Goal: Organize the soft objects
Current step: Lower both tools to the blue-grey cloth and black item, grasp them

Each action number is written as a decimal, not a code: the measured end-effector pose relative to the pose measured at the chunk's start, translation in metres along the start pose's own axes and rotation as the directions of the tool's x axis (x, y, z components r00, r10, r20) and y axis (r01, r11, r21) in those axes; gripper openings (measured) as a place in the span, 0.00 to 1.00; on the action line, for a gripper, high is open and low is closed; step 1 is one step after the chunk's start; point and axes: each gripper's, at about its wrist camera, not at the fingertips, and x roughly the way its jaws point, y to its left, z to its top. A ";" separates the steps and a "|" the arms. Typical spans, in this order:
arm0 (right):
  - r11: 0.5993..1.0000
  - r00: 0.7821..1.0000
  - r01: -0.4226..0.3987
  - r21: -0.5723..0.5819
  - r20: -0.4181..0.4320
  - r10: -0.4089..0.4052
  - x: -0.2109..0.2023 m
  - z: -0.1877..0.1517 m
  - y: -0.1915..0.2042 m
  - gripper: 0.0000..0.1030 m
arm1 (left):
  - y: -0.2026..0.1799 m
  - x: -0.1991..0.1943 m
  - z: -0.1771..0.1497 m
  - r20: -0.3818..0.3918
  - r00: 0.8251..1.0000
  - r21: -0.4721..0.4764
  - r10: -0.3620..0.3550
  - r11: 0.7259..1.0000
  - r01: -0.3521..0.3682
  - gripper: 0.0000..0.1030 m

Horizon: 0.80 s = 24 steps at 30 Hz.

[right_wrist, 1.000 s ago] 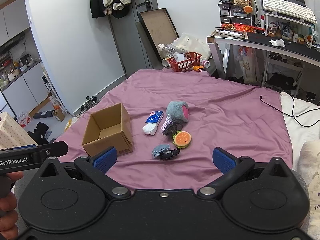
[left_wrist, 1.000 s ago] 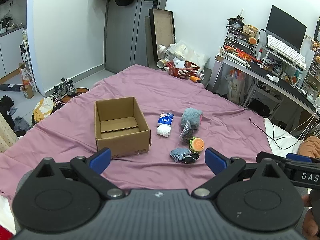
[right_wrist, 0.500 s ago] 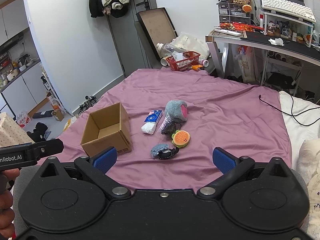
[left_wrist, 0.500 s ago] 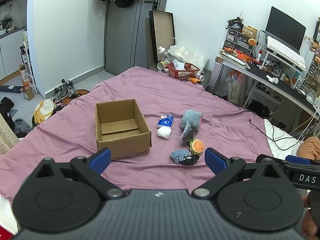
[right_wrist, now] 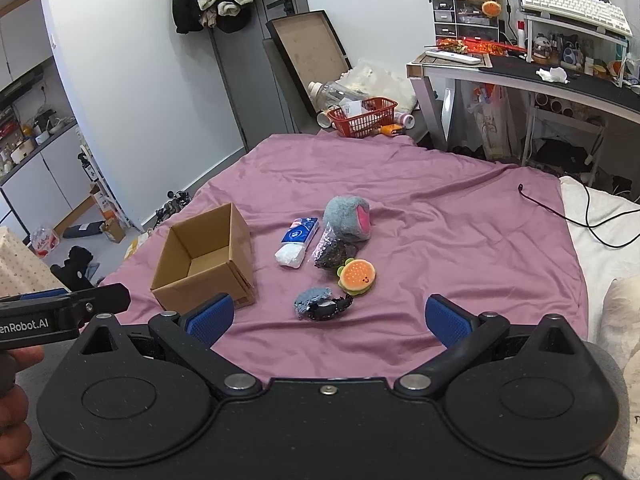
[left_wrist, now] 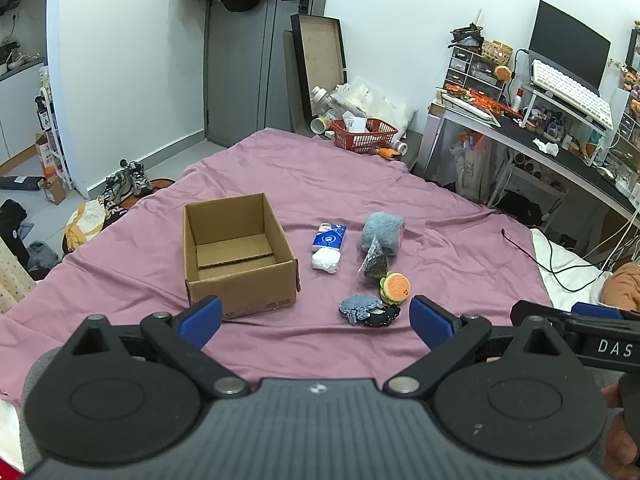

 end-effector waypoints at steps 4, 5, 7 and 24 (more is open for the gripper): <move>1.000 1.000 -0.007 0.016 0.002 0.007 0.008 0.002 -0.009 1.00 | -0.002 0.010 0.001 -0.007 1.000 -0.001 0.003 1.000 -0.003 0.96; 1.000 1.000 -0.008 0.021 0.000 0.008 0.011 0.002 -0.011 1.00 | -0.002 0.011 0.001 -0.007 1.000 -0.002 0.003 1.000 -0.003 0.96; 0.999 1.000 -0.015 0.029 0.002 0.015 0.015 0.002 -0.015 1.00 | -0.003 0.017 0.002 -0.007 1.000 -0.003 0.005 1.000 -0.005 0.96; 0.987 0.998 -0.056 0.154 -0.032 0.062 0.063 0.012 -0.064 0.99 | -0.014 0.072 0.008 -0.036 0.999 -0.052 -0.003 0.999 0.001 0.94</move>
